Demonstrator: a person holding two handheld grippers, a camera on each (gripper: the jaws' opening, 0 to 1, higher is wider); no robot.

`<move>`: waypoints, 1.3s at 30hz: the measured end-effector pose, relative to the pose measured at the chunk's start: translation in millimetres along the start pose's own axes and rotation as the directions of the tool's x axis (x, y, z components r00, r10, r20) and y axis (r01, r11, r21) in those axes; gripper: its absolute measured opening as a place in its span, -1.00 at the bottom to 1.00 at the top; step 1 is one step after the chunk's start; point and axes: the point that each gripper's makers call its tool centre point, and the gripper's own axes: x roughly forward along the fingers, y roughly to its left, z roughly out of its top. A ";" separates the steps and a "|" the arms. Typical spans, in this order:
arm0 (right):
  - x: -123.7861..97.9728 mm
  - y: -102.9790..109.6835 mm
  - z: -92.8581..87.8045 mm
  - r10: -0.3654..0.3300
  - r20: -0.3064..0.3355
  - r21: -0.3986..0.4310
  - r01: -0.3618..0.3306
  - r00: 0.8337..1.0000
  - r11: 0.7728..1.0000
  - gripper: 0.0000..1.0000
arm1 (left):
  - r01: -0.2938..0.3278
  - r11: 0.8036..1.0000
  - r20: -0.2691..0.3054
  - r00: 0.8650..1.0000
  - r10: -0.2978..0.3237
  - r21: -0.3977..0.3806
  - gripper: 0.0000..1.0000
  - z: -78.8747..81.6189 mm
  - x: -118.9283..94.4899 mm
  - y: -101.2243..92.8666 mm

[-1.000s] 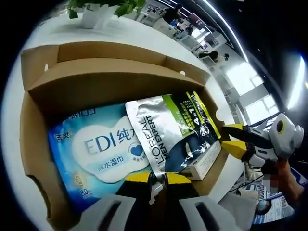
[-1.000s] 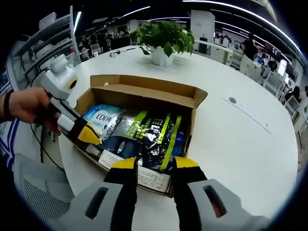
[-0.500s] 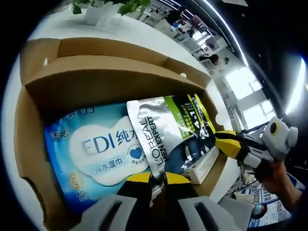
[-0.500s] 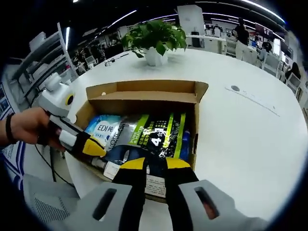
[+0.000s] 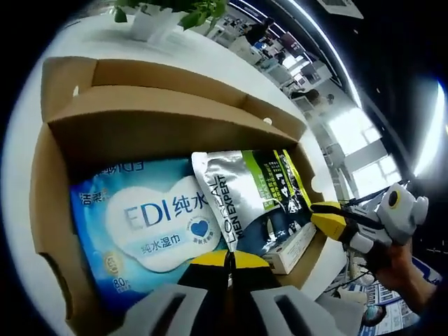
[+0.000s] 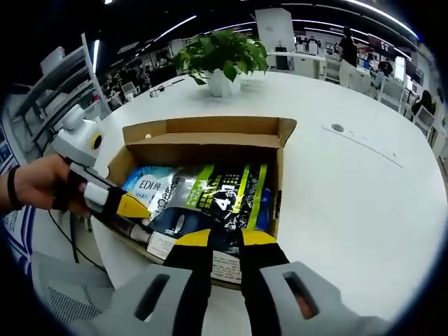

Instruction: Operate the shoe box by opening the lid, removing the specified soft item, and placing it in the target area until the item is outside and the box remains undamaged.

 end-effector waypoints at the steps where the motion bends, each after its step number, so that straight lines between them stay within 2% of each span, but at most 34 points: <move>1: -0.6 -0.9 0.9 -0.002 0.002 0.000 0.002 1.000 1.000 -0.75 | -0.004 1.000 -0.004 1.000 0.004 0.008 -1.00 -0.4 -1.7 0.6; 3: -0.9 -3.4 2.3 -0.010 0.010 0.001 0.010 1.000 1.000 -0.75 | -0.016 0.999 -0.008 1.000 0.016 0.029 -1.00 -1.1 -5.4 3.0; 7: 0.0 -2.7 2.5 -0.011 0.009 -0.001 0.011 1.000 1.000 -0.75 | -0.016 1.000 -0.003 1.000 0.016 0.020 -1.00 0.0 -9.9 6.1; 12: 6.6 -0.1 2.1 -0.019 -0.001 -0.003 0.019 1.000 1.000 -0.71 | -0.043 0.998 -0.005 0.999 0.044 0.042 -1.00 -0.5 -12.5 10.4; 22: 20.5 3.2 -5.2 -0.014 -0.050 -0.001 0.014 0.999 1.000 -0.65 | -0.059 0.997 -0.015 0.998 0.060 0.052 -1.00 -2.0 -9.7 12.3; 26: 20.6 1.2 -5.9 -0.005 -0.050 0.022 0.006 0.999 1.000 -0.75 | -0.052 0.997 -0.018 0.998 0.053 0.051 -0.99 -1.8 -9.2 12.9; 29: 17.5 -2.9 -1.1 -0.003 -0.027 0.047 0.004 1.000 0.999 -0.94 | -0.038 0.998 -0.015 0.999 0.038 0.055 -0.97 -0.7 -8.4 11.2; 32: 17.9 -1.3 1.2 0.023 -0.014 0.086 -0.022 1.000 0.996 -0.96 | -0.031 0.998 -0.021 0.999 0.032 0.060 -0.93 -1.4 -6.7 9.7; 39: 22.4 2.8 -2.8 0.030 -0.018 0.088 -0.028 0.999 0.996 -0.98 | -0.014 0.999 -0.012 1.000 0.014 0.042 -0.92 -0.9 -3.0 6.3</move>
